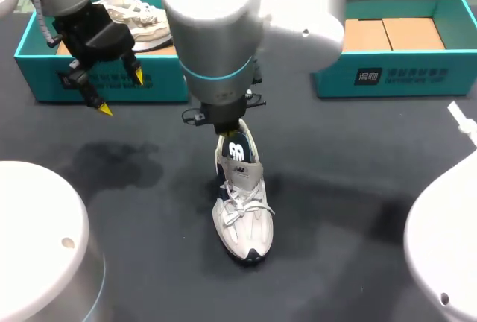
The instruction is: Take the shoe out of the shoebox, open the shoe tongue, remove and reinsert the insole, then place the shoe into the shoebox
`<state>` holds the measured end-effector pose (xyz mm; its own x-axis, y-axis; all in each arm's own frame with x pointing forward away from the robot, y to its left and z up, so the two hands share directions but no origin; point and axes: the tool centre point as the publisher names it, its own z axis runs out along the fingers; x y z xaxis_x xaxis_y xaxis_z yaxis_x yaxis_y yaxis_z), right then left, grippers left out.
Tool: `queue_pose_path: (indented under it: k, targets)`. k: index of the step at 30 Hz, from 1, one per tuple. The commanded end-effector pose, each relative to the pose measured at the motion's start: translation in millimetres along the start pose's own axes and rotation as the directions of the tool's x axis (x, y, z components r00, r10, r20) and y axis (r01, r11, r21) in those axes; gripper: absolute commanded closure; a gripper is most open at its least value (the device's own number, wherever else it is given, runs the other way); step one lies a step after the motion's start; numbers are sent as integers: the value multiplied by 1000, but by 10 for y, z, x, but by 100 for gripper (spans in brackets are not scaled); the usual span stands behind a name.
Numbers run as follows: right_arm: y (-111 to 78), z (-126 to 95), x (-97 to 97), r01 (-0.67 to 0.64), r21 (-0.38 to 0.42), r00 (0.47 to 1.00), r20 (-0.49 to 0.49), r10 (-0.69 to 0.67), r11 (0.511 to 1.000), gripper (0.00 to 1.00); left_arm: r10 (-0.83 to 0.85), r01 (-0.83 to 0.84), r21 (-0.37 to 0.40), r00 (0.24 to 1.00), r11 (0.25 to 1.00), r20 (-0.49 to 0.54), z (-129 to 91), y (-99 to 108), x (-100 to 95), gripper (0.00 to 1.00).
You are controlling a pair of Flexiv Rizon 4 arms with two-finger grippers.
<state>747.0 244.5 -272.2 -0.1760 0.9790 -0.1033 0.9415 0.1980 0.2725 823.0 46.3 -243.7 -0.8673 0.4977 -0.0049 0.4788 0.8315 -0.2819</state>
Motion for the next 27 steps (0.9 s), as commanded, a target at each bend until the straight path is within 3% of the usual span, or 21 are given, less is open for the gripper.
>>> queue_pose_path:
  k: [1,10,20,27]
  targets:
    - [-57,139,40,-5,-32,999,47,6,999,100,49,-50,31,999,998,23,-78,87,47,0]
    - [-56,361,-36,-52,-20,997,54,53,998,100,96,-96,9,995,995,8,-160,275,52,0]
    - [-56,361,-36,-52,-20,997,54,53,998,100,113,-113,4,994,994,-7,-159,305,57,0]
    - [-62,689,-51,-54,4,994,96,53,999,100,113,-113,4,994,994,-7,-159,305,57,0]
